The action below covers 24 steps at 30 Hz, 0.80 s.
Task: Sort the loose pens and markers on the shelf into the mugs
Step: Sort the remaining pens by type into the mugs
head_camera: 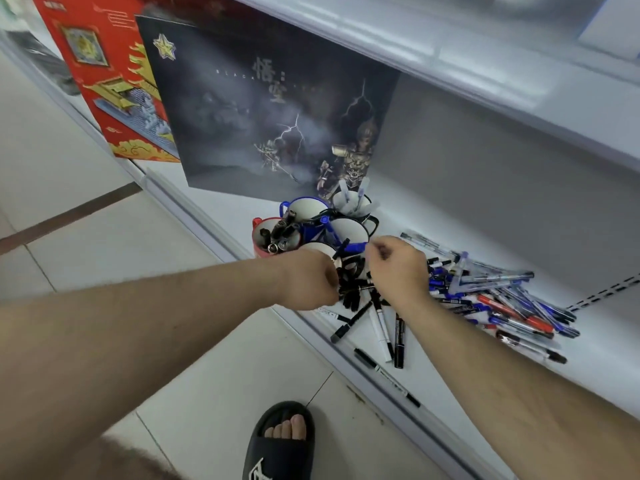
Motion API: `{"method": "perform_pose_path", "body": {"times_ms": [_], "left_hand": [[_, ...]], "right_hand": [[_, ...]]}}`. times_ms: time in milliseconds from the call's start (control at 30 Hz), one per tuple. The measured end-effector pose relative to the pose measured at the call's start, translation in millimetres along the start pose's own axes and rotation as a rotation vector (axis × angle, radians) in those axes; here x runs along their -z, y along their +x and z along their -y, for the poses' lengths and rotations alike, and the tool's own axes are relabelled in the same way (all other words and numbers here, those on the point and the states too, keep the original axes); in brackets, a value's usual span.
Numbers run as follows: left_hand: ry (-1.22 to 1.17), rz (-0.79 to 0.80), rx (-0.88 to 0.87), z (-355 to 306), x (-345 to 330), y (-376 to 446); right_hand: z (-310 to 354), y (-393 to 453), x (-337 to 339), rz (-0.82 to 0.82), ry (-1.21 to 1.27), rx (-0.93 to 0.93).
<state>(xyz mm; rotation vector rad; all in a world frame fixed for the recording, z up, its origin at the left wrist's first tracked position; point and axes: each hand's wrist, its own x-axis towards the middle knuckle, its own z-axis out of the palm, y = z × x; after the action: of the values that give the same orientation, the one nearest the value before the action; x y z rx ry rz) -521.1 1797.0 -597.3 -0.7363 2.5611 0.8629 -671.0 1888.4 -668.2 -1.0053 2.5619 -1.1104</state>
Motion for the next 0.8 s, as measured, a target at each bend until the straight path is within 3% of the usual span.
{"method": "perform_pose_path", "body": {"times_ms": [100, 200, 267, 367, 533, 800], "left_hand": [[0.103, 0.066, -0.005, 10, -20, 8], [0.245, 0.185, -0.025, 26, -53, 21], [0.329, 0.161, -0.062, 33, -75, 36], [0.427, 0.067, -0.142, 26, -101, 62], [0.517, 0.042, -0.097, 8, -131, 101], [0.589, 0.039, 0.059, 2, -144, 144]], "right_hand": [[-54, -20, 20, 0.02, -0.086, -0.264], [-96, -36, 16, 0.271, -0.29, -0.428], [-110, -39, 3, 0.397, -0.324, -0.536], [-123, -31, -23, 0.438, -0.366, -0.64], [-122, -13, -52, 0.414, -0.588, -0.484], [-135, -6, -32, 0.517, -0.566, -0.382]]}}
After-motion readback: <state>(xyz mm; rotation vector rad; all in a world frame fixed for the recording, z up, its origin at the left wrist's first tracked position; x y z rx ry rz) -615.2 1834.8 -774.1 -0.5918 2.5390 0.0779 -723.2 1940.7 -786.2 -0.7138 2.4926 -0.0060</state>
